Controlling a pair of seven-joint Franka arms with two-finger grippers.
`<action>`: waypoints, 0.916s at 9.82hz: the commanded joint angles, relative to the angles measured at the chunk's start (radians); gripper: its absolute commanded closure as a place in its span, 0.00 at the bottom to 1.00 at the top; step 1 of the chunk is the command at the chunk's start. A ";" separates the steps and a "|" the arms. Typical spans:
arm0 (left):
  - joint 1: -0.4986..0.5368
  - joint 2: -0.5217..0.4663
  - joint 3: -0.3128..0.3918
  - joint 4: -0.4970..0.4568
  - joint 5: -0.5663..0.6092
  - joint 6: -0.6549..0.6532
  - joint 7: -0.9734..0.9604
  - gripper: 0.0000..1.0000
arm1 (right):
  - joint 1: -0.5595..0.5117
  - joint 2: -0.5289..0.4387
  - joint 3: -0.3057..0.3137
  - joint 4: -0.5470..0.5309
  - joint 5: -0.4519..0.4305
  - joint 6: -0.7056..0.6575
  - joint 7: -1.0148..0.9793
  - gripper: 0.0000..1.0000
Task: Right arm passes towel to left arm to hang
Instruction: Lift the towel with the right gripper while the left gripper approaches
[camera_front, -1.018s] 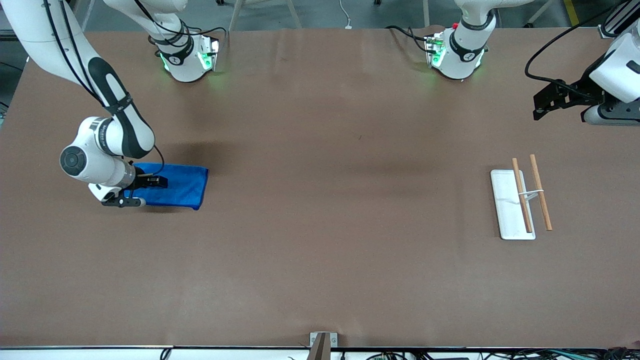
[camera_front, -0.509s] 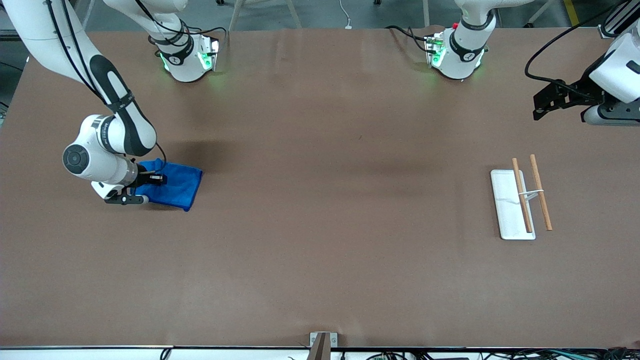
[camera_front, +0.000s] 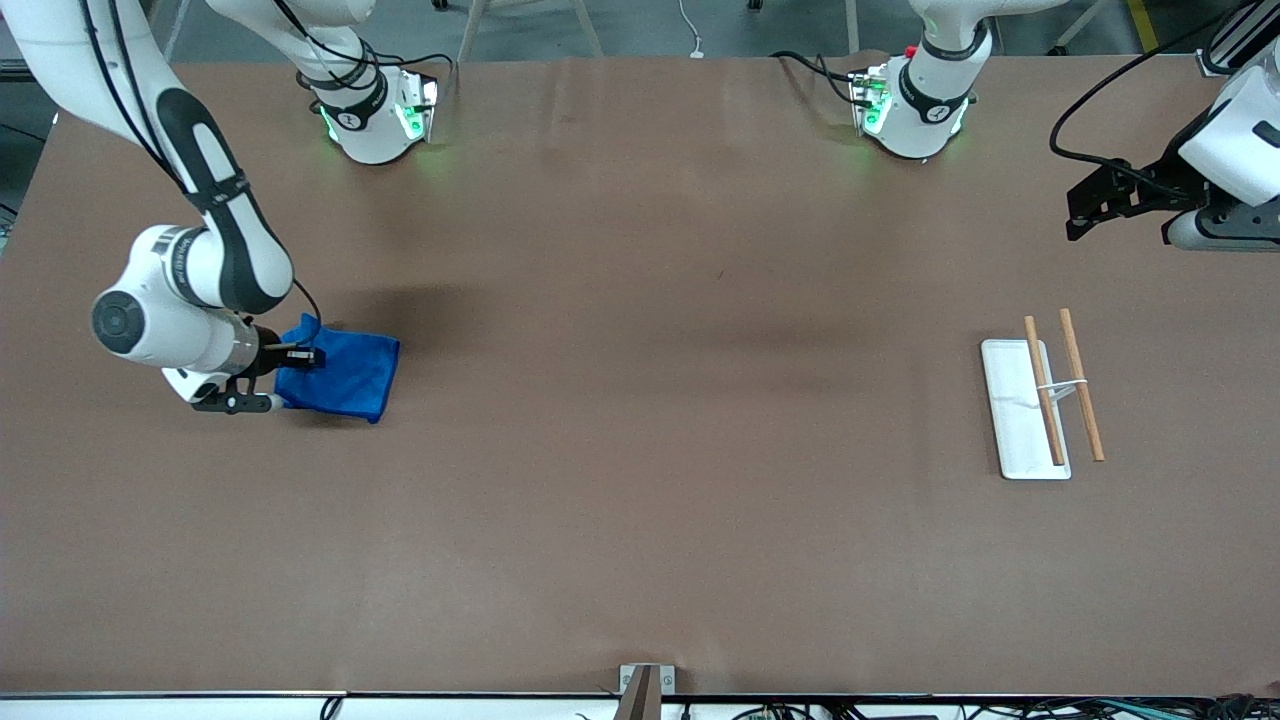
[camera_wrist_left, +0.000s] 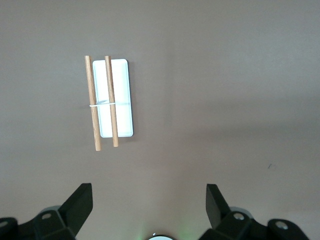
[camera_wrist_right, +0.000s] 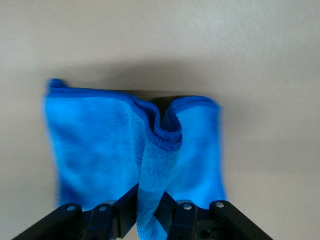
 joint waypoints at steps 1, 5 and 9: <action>-0.001 0.025 -0.001 0.004 -0.010 -0.016 0.010 0.00 | 0.007 -0.064 0.034 0.091 0.094 -0.154 0.016 0.99; -0.017 0.033 -0.003 0.004 -0.008 -0.016 0.010 0.00 | 0.166 -0.090 0.034 0.358 0.289 -0.368 0.262 0.99; -0.033 0.105 -0.022 0.047 -0.292 -0.010 0.011 0.00 | 0.329 -0.082 0.032 0.505 0.630 -0.354 0.388 0.99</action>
